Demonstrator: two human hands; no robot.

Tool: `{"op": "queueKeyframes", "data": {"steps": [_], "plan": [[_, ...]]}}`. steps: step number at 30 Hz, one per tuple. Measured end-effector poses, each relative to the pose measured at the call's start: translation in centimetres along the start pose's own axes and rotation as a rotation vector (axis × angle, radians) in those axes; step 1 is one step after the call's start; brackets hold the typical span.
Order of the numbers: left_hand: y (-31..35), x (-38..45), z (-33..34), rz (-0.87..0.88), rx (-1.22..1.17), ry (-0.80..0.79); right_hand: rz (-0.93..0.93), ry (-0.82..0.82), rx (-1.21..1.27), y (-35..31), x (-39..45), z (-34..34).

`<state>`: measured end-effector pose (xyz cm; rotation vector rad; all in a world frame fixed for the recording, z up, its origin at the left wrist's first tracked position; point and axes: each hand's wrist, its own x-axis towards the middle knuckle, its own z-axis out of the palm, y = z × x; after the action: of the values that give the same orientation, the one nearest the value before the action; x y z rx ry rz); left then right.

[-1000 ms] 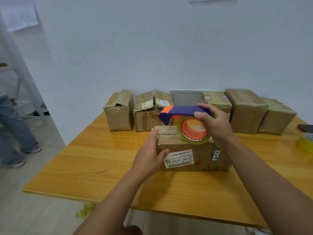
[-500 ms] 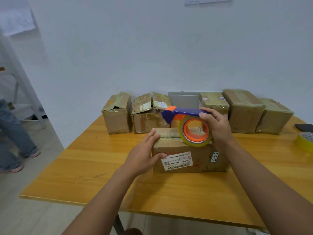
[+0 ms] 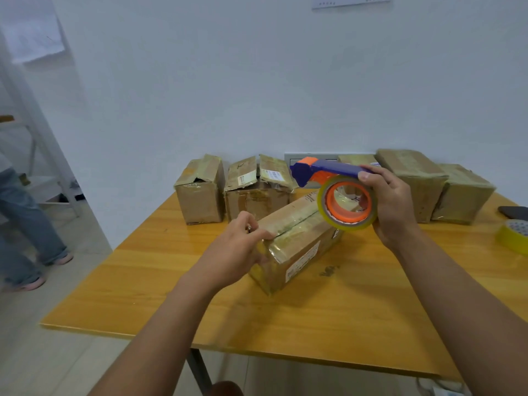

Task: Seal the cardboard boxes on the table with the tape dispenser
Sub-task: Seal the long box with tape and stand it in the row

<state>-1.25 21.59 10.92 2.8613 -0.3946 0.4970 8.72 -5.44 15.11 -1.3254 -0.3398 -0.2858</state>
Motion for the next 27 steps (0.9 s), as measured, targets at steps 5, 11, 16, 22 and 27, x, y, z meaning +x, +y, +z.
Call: {"op": "queueKeyframes", "data": {"steps": [5, 11, 16, 22, 27], "plan": [[2.7, 1.3, 3.0, 0.141, 0.020, 0.159, -0.006, -0.011, 0.010, -0.9, -0.4, -0.5], [4.9, 2.6, 5.4, 0.214, 0.006, 0.299, -0.027, -0.046, -0.023, -1.4, -0.8, -1.8], [5.9, 3.7, 7.0, 0.177, 0.035, 0.457, -0.006, -0.040, -0.017, -1.0, -1.2, -2.6], [7.8, 4.1, 5.6, -0.053, -0.323, 0.108, 0.005, -0.068, -0.032, -0.9, -1.5, -3.9], [8.0, 4.9, 1.3, -0.465, -1.102, 0.201, 0.024, -0.117, -0.021, -1.3, -2.0, -4.8]]}}
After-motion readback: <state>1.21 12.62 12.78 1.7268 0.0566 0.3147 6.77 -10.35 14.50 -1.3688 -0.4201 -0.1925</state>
